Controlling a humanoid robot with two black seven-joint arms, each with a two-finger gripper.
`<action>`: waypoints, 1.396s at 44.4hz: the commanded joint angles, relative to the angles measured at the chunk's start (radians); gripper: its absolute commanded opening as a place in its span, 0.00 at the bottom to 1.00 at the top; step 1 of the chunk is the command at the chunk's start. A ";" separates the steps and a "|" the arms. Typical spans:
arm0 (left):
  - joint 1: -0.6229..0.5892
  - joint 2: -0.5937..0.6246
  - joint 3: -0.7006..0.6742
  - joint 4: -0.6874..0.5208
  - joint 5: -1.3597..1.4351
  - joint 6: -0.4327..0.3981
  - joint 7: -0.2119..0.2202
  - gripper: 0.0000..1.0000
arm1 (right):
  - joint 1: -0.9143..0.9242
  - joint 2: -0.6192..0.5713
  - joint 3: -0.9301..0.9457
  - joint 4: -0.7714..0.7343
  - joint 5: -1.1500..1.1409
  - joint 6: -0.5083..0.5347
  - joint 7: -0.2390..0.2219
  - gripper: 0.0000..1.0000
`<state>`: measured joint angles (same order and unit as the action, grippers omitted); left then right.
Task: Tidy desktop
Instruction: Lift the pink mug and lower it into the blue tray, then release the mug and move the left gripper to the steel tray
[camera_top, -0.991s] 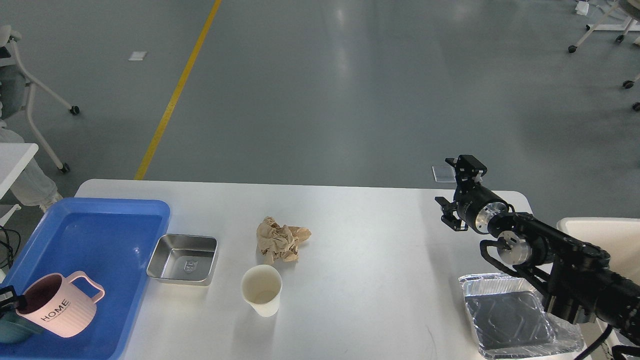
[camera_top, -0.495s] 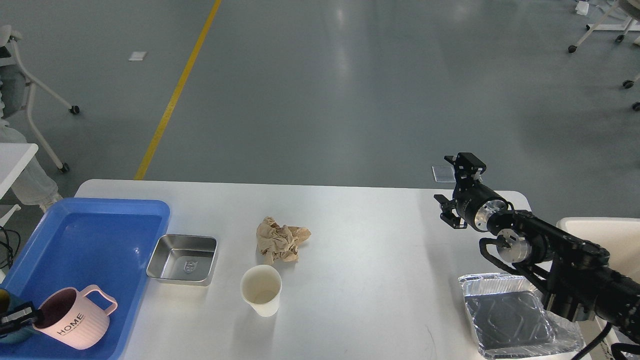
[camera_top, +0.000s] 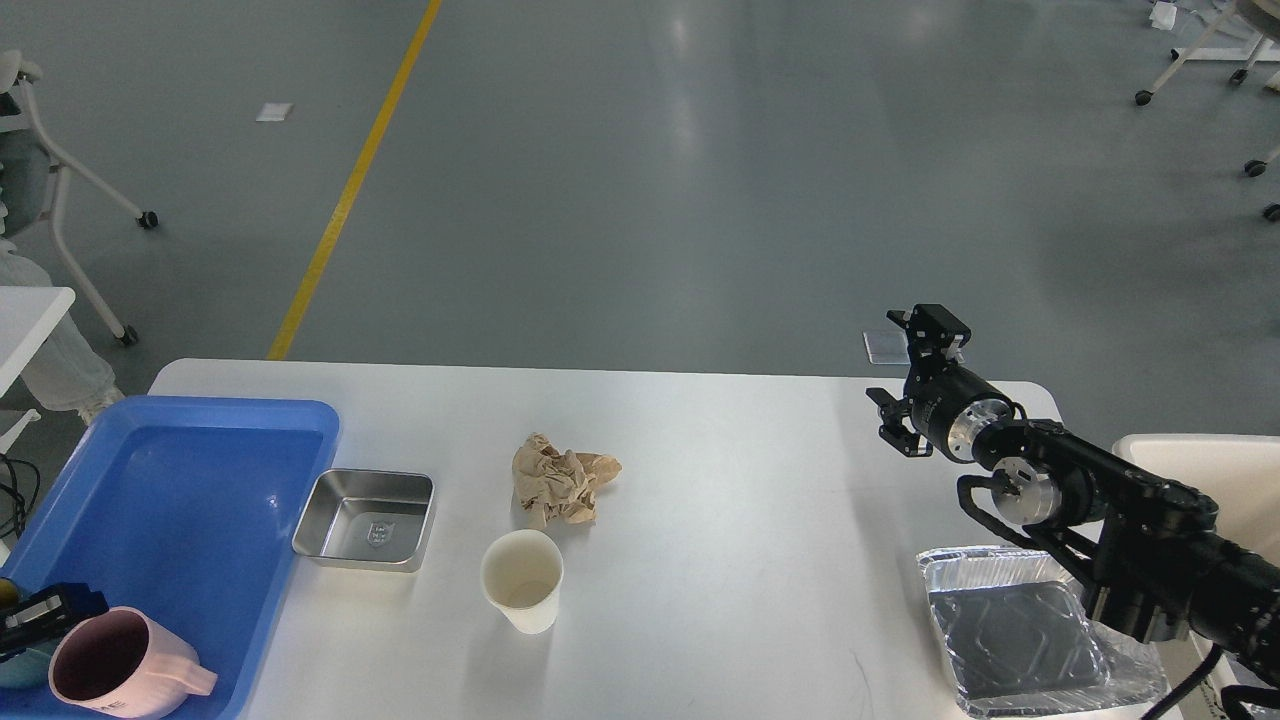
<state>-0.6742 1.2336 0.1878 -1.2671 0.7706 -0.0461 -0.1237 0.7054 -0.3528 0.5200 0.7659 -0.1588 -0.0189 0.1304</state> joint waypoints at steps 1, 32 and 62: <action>0.001 0.015 -0.036 0.000 -0.016 0.000 -0.007 0.72 | 0.000 0.000 0.000 0.000 -0.001 0.000 0.000 1.00; -0.030 0.096 -0.760 -0.008 -0.050 -0.428 0.022 0.89 | 0.006 -0.002 -0.002 -0.002 -0.001 -0.001 -0.003 1.00; -0.070 0.087 -0.956 -0.014 -0.037 -0.538 0.170 0.90 | 0.011 -0.002 -0.002 -0.002 -0.001 -0.004 -0.003 1.00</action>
<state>-0.7503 1.3453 -0.7759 -1.2825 0.7256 -0.5959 0.0198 0.7177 -0.3544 0.5187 0.7638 -0.1595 -0.0214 0.1273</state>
